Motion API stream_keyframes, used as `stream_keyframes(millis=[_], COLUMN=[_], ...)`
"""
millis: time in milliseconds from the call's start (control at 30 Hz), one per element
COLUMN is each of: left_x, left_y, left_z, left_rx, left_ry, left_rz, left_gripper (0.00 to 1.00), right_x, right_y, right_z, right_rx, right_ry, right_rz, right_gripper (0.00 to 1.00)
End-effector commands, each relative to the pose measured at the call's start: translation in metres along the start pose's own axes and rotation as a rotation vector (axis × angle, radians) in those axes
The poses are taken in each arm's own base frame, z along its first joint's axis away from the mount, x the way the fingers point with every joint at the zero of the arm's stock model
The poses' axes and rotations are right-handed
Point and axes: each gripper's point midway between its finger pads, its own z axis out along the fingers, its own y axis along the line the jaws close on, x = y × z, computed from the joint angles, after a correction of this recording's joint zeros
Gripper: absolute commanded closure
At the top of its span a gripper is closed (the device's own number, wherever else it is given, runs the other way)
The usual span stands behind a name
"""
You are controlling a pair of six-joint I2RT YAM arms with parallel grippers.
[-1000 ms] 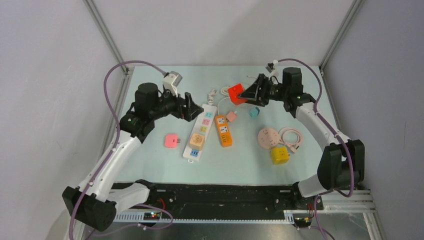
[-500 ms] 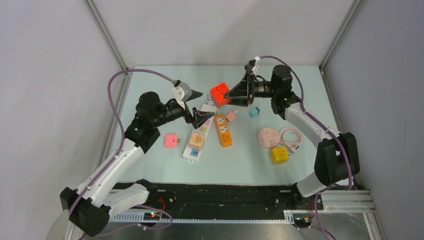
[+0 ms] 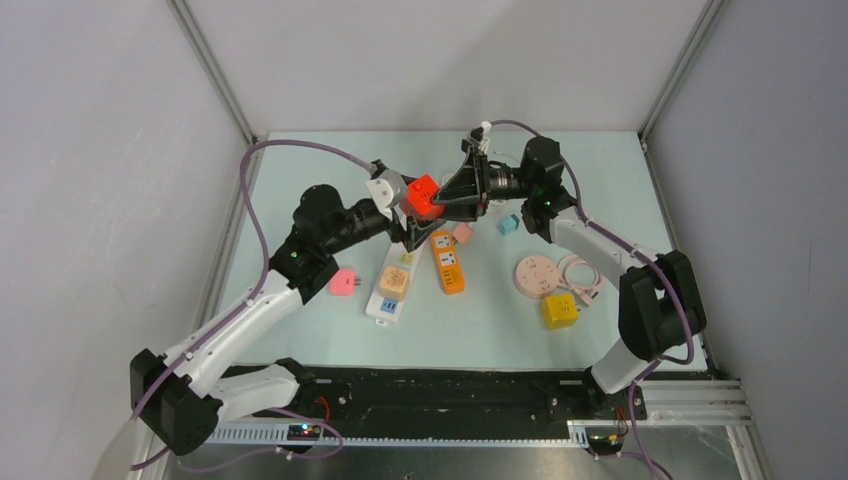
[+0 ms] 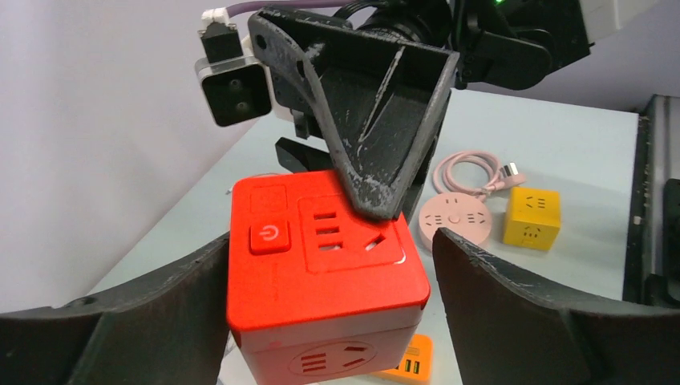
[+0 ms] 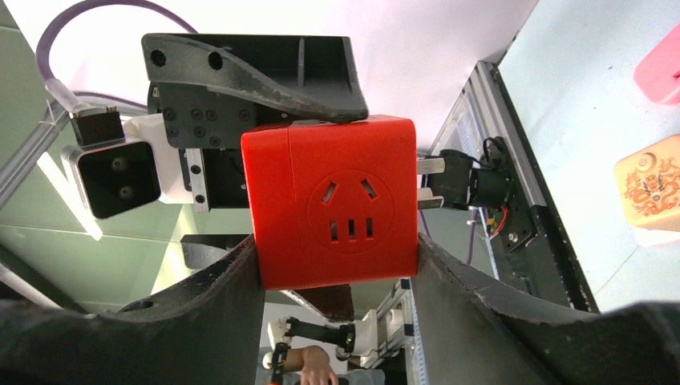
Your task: Insert the plug
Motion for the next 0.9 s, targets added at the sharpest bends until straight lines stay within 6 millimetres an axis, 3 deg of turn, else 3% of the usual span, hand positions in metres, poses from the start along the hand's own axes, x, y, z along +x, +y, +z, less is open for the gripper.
stream_keyframes(millis=[0, 267, 333, 367, 500, 567, 633, 667, 733, 767, 800, 867], left_x=[-0.019, -0.011, -0.014, -0.015, -0.018, -0.018, -0.018, -0.018, -0.017, -0.017, -0.016, -0.016], left_y=[0.007, 0.009, 0.010, 0.009, 0.010, 0.012, 0.013, 0.013, 0.013, 0.013, 0.013, 0.010], left_z=[-0.003, -0.011, -0.013, -0.013, -0.013, -0.012, -0.012, -0.011, -0.012, -0.012, -0.012, -0.013], left_rx=[-0.069, -0.112, -0.120, -0.119, -0.124, -0.129, -0.132, -0.132, -0.133, -0.135, -0.135, -0.123], left_ry=[-0.075, -0.080, -0.089, -0.092, -0.099, -0.097, -0.096, -0.097, -0.095, -0.093, -0.092, -0.092], left_rz=[0.086, 0.085, 0.087, 0.087, 0.079, 0.077, 0.075, 0.074, 0.077, 0.079, 0.082, 0.086], left_gripper=[0.13, 0.12, 0.21, 0.33, 0.51, 0.61, 0.72, 0.74, 0.85, 0.87, 0.96, 1.00], right_x=[-0.002, -0.004, -0.003, -0.003, -0.003, -0.003, -0.005, -0.007, -0.012, -0.015, -0.021, -0.027], right_y=[0.024, 0.033, 0.032, 0.032, 0.024, 0.015, 0.004, -0.004, -0.013, -0.016, -0.019, -0.020], right_z=[0.003, 0.003, 0.004, 0.005, 0.007, 0.007, 0.006, 0.003, -0.005, -0.009, -0.017, -0.028], right_rx=[-0.054, -0.101, -0.101, -0.100, -0.078, -0.042, 0.009, 0.052, 0.115, 0.134, 0.170, 0.214], right_ry=[0.012, 0.025, 0.029, 0.030, 0.029, 0.018, -0.012, -0.044, -0.103, -0.122, -0.164, -0.217], right_rz=[-0.039, 0.002, 0.004, 0.007, 0.015, 0.026, 0.027, 0.018, -0.007, -0.012, -0.031, -0.076], right_gripper=[0.73, 0.73, 0.73, 0.73, 0.72, 0.66, 0.44, 0.26, 0.09, 0.05, 0.04, 0.03])
